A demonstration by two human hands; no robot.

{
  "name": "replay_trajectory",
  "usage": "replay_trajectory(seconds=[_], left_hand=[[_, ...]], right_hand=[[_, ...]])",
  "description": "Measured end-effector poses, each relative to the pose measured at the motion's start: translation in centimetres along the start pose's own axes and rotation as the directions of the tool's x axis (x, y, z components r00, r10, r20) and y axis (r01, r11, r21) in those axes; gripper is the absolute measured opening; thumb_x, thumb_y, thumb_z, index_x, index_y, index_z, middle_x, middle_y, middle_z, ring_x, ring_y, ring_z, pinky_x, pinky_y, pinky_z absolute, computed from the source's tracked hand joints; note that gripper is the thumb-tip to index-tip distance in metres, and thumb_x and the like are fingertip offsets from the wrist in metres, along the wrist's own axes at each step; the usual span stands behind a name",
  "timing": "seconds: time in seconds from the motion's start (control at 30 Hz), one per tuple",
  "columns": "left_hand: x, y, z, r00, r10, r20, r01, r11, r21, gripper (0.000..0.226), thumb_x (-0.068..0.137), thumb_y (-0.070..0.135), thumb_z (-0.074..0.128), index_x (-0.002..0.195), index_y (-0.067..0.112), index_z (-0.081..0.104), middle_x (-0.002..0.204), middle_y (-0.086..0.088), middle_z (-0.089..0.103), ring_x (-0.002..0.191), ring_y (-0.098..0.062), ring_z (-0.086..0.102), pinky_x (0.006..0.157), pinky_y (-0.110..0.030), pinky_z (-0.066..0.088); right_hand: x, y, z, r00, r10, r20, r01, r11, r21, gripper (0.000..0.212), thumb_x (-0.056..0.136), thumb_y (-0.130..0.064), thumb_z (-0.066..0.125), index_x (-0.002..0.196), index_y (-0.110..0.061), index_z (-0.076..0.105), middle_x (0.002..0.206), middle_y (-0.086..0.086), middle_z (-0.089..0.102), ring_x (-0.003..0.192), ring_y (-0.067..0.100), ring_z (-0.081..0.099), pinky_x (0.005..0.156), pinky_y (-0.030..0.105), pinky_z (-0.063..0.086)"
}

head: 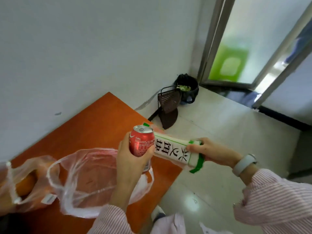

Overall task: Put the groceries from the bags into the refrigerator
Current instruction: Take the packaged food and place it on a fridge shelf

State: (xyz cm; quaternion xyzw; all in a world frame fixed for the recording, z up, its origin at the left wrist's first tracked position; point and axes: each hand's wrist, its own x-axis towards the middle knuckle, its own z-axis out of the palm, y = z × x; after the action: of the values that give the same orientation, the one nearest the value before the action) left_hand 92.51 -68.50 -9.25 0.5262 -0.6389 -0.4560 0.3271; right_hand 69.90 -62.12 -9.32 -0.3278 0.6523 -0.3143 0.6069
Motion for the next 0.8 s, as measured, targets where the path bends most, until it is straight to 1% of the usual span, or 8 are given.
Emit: replay_trajectory(seconds=[0.07, 0.13, 0.23, 0.37, 0.5, 0.63, 0.7, 0.8], left_hand=[[-1.8, 1.7, 3.9, 0.995, 0.037, 0.095, -0.038, 0.999, 0.006, 0.070, 0.070, 0.033, 0.075, 0.130, 0.030, 0.040, 0.113, 0.007, 0.052, 0.099, -0.014, 0.058, 0.069, -0.019, 0.049], [-4.1, 3.2, 8.0, 0.977, 0.081, 0.197, -0.084, 0.996, 0.010, 0.065, 0.069, 0.034, 0.077, 0.125, 0.029, 0.045, 0.110, 0.005, 0.055, 0.096, -0.013, 0.059, 0.072, -0.023, 0.052], [-7.2, 5.0, 14.5, 0.934, 0.067, 0.351, -0.068, 0.998, -0.010, 0.063, 0.068, 0.036, 0.076, 0.124, 0.028, 0.047, 0.105, 0.007, 0.058, 0.091, -0.009, 0.059, 0.069, -0.022, 0.050], [-14.5, 8.6, 26.3, 0.786, 0.088, 0.612, -0.088, 0.996, -0.030, 0.049, 0.072, 0.031, 0.075, 0.113, 0.031, 0.047, 0.095, 0.008, 0.058, 0.083, -0.005, 0.059, 0.059, -0.014, 0.042], [-22.7, 12.1, 36.3, 0.563, 0.126, 0.817, -0.141, 0.988, -0.055, 0.050, 0.073, 0.028, 0.074, 0.116, 0.025, 0.048, 0.092, 0.010, 0.058, 0.080, -0.005, 0.059, 0.059, -0.015, 0.042], [-29.7, 16.0, 44.0, 0.341, 0.153, 0.927, -0.251, 0.966, -0.067, 0.055, 0.074, 0.030, 0.074, 0.121, 0.021, 0.047, 0.100, 0.003, 0.059, 0.080, -0.007, 0.058, 0.069, -0.023, 0.046], [-32.6, 18.0, 47.7, 0.254, 0.177, 0.951, -0.298, 0.950, -0.097, 0.053, 0.073, 0.030, 0.074, 0.119, 0.021, 0.048, 0.103, 0.000, 0.060, 0.082, -0.011, 0.059, 0.070, -0.024, 0.046], [-36.3, 21.0, 52.9, 0.149, 0.239, 0.959, -0.334, 0.925, -0.179, 0.048, 0.073, 0.029, 0.075, 0.113, 0.022, 0.051, 0.100, 0.001, 0.062, 0.080, -0.007, 0.060, 0.062, -0.017, 0.045]], right_hand=[[-3.7, 3.2, -2.9, 0.991, -0.014, -0.132, 0.023, 0.997, 0.067, 0.008, 0.086, -0.015, 0.059, 0.090, -0.009, 0.060, 0.084, 0.009, 0.069, 0.070, 0.018, 0.066, 0.062, 0.027, 0.057], [-7.9, 7.2, -5.5, 0.969, 0.001, -0.248, 0.037, 0.988, 0.147, 0.006, 0.086, -0.015, 0.060, 0.082, -0.010, 0.060, 0.077, 0.006, 0.068, 0.066, 0.017, 0.065, 0.061, 0.027, 0.056], [-13.9, 13.3, -8.5, 0.933, 0.044, -0.356, 0.046, 0.969, 0.241, 0.012, 0.084, -0.018, 0.062, 0.086, -0.006, 0.062, 0.078, 0.007, 0.069, 0.067, 0.017, 0.067, 0.064, 0.027, 0.057], [-25.1, 22.5, -12.1, 0.805, 0.150, -0.573, 0.082, 0.930, 0.358, 0.014, 0.082, -0.018, 0.065, 0.091, -0.008, 0.062, 0.084, 0.008, 0.071, 0.072, 0.017, 0.069, 0.065, 0.027, 0.057], [-35.2, 29.7, -14.4, 0.565, 0.269, -0.779, 0.130, 0.904, 0.407, 0.015, 0.081, -0.020, 0.067, 0.093, -0.017, 0.058, 0.090, 0.006, 0.069, 0.080, 0.019, 0.068, 0.073, 0.031, 0.057], [-43.4, 33.5, -16.4, 0.268, 0.360, -0.894, 0.203, 0.886, 0.418, 0.009, 0.082, -0.019, 0.066, 0.087, -0.014, 0.060, 0.082, 0.006, 0.067, 0.068, 0.013, 0.062, 0.059, 0.019, 0.050], [-46.6, 35.1, -17.9, 0.139, 0.413, -0.900, 0.230, 0.870, 0.436, 0.010, 0.082, -0.021, 0.066, 0.087, -0.014, 0.061, 0.084, 0.008, 0.067, 0.072, 0.017, 0.061, 0.064, 0.026, 0.050], [-50.6, 37.4, -20.8, -0.022, 0.466, -0.885, 0.302, 0.846, 0.439, 0.006, 0.081, -0.023, 0.066, 0.081, -0.019, 0.062, 0.090, 0.010, 0.069, 0.082, 0.026, 0.064, 0.078, 0.041, 0.052]])
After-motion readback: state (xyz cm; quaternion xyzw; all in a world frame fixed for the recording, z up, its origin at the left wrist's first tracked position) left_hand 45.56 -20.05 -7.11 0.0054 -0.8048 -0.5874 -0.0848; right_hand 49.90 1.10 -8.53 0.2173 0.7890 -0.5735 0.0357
